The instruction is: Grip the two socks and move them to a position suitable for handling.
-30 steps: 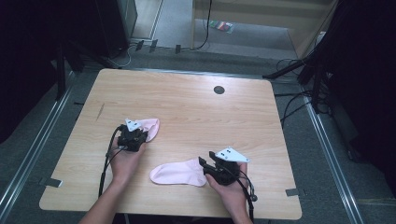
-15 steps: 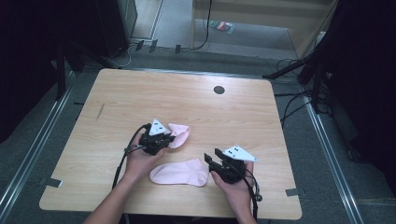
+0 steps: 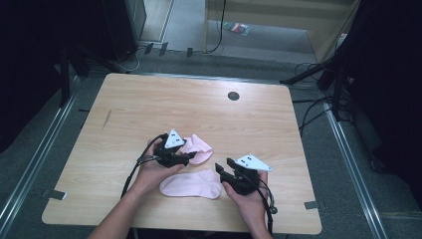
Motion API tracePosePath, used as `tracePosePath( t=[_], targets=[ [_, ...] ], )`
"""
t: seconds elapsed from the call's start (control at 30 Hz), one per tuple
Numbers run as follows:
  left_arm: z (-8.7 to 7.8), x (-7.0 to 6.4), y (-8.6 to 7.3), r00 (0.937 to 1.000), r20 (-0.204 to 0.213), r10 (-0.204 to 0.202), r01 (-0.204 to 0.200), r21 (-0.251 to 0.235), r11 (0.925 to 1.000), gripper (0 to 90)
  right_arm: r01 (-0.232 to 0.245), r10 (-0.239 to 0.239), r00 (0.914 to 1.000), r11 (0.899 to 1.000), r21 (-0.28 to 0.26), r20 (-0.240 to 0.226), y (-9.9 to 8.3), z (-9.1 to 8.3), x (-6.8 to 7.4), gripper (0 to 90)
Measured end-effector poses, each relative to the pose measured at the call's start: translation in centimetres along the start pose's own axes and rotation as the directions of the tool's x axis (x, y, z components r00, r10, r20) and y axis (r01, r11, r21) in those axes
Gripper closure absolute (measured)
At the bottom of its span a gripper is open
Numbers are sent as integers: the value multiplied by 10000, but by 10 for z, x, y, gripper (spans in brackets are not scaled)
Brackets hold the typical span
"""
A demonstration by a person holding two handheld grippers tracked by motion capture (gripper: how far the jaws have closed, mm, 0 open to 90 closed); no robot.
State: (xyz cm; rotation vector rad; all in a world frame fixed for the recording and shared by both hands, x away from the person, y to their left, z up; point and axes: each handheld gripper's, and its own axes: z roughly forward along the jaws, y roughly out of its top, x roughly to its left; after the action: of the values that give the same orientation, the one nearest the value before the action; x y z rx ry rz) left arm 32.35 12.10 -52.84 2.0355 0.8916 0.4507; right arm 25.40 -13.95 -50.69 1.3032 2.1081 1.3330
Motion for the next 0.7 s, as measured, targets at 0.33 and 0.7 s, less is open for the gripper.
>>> tracePosePath(
  t=[0.33,0.7],
  targets=[
    [-29,24,-24,9843,-629,-1650,1636,-271,9862,382,961,-956,9944,9953,96,-447,32,28,20,586],
    [-45,32,-46,9546,-1490,-2580,2555,-361,9661,425,2051,-1946,9770,9692,1361,-867,49,101,47,584]
  ],
)
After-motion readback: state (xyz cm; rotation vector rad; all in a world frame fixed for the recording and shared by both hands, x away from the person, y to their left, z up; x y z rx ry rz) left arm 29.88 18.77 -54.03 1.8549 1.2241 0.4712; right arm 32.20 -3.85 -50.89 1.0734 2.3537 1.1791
